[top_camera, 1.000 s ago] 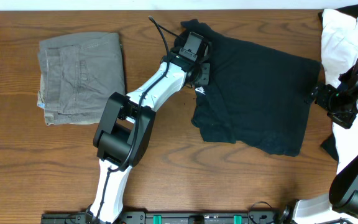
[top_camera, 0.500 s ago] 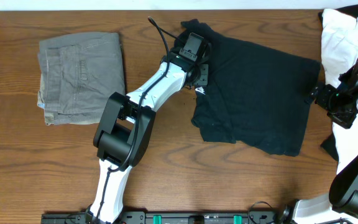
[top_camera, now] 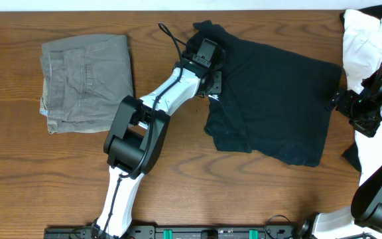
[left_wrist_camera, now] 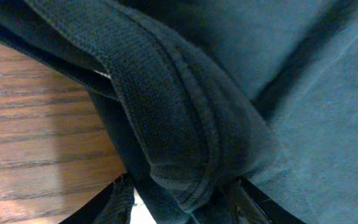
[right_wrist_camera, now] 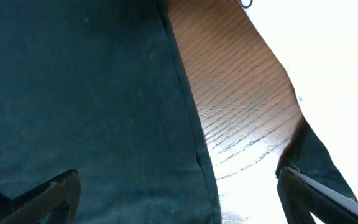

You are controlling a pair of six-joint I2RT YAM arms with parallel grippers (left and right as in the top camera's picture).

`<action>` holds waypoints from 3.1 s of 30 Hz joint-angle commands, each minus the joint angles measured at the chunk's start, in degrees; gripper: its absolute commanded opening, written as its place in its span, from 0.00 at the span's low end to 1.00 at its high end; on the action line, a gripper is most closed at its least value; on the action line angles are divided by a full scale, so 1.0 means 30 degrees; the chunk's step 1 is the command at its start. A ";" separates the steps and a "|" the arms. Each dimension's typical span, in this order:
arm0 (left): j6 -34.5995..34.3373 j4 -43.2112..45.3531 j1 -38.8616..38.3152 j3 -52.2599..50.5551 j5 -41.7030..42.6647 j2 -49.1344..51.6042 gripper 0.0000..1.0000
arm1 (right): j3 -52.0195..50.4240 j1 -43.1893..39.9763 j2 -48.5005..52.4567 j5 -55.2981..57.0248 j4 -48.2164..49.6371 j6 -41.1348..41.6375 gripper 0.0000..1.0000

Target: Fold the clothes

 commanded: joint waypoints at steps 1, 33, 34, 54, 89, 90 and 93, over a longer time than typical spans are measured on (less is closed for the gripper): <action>-0.0124 0.0284 -0.0102 -0.0182 -0.0219 0.0379 0.50 | 0.0073 0.0124 -0.0029 -0.0073 -0.0015 -0.0109 0.99; -0.0102 0.1581 -0.0073 0.0350 -0.0219 0.0321 0.49 | 0.0073 0.0124 -0.0029 -0.0073 -0.0015 -0.0109 0.99; -0.0102 0.1632 -0.0073 0.0350 -0.0219 0.0321 0.49 | 0.0073 0.0124 -0.0029 -0.0073 -0.0015 -0.0109 0.99; 0.0117 0.2514 -0.0073 0.0342 -0.0226 0.0321 0.50 | 0.0073 0.0124 -0.0029 -0.0073 -0.0015 -0.0109 0.99; -0.0029 0.1246 -0.0109 0.0262 -0.0022 -0.0437 0.24 | 0.0073 0.0124 -0.0029 -0.0066 -0.0007 -0.0109 0.99; -0.0015 0.1217 -0.0109 0.0262 -0.0029 -0.0663 0.24 | 0.0073 0.0124 -0.0029 -0.0073 -0.0007 -0.0109 0.99; 0.0517 0.0925 -0.0102 0.0262 -0.0204 -0.1151 0.25 | 0.0073 0.0124 -0.0029 -0.0073 -0.0015 -0.0109 0.99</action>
